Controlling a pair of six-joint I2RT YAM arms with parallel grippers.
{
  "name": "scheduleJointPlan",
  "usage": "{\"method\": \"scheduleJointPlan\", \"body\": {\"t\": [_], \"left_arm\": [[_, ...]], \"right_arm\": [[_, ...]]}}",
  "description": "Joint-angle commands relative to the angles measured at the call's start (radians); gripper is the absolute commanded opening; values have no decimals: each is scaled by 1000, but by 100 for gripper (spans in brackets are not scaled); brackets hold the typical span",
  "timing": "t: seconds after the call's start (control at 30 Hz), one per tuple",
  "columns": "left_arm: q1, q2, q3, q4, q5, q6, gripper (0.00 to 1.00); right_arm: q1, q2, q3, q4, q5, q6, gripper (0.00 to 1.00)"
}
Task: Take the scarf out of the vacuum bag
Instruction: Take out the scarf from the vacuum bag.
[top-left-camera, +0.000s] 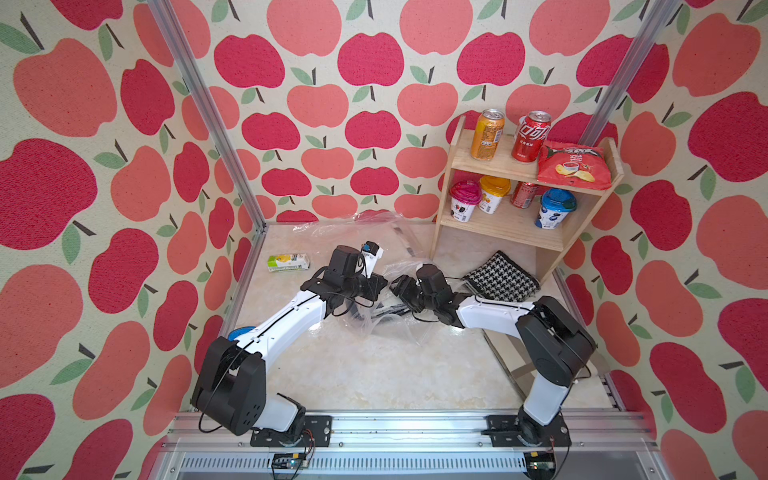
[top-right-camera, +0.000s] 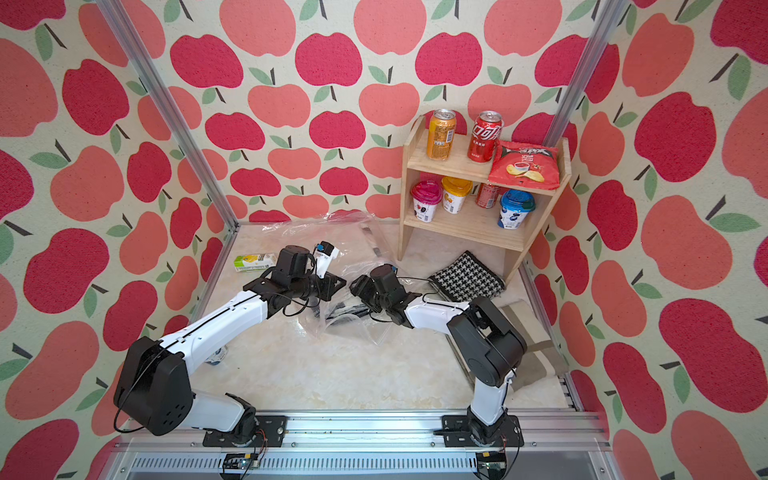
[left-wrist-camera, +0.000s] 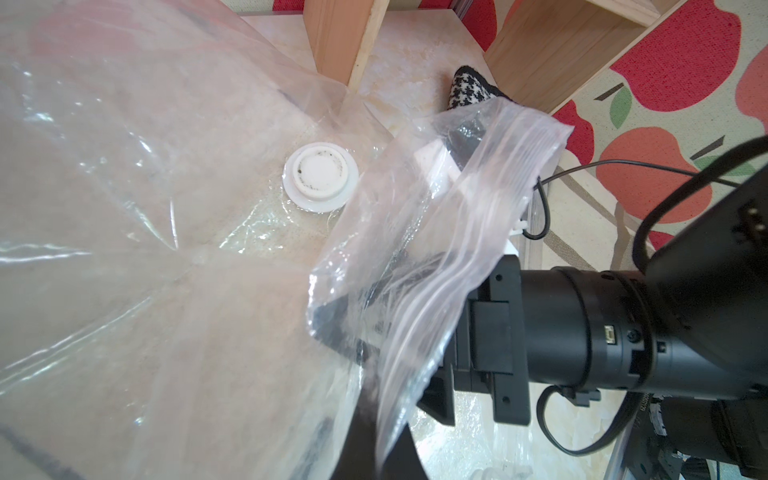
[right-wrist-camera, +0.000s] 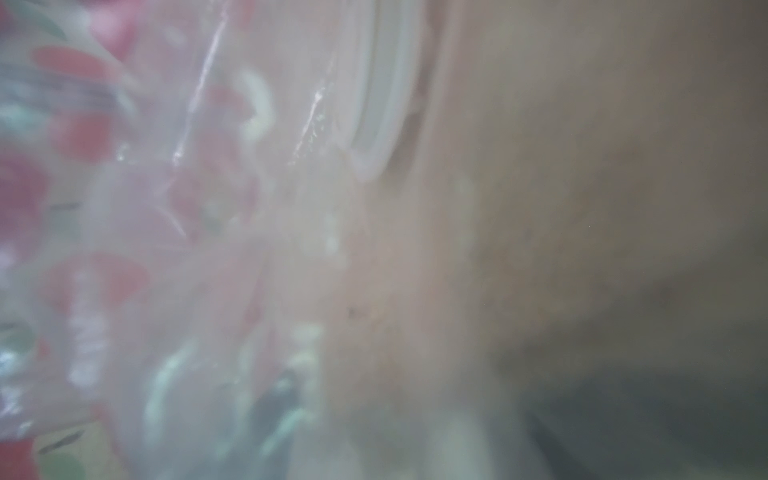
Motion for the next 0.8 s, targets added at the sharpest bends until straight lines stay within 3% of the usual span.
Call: {"method": "scheduleJointPlan", "body": {"t": [0.0,0.1,0.2,0.37,0.77], "left_arm": [[-4,-25,-23,10,-11,-8,0],[-4,-26,-21,5,-12,-6,0],[-4,-27,-18,2,-17,-2,0],[-4,-29,-16,-6,-23,4,0],[-3,-52,-42,12,-20,4,0]], "right_arm": [[-1,36,-12,33,0,31,71],[-8,51,-5,75,-6,39,69],[-15,51,12,85,-10,25,61],[-17,23,47,24,1,-5,61],[-39,52,49,85,-16,29,59]]}}
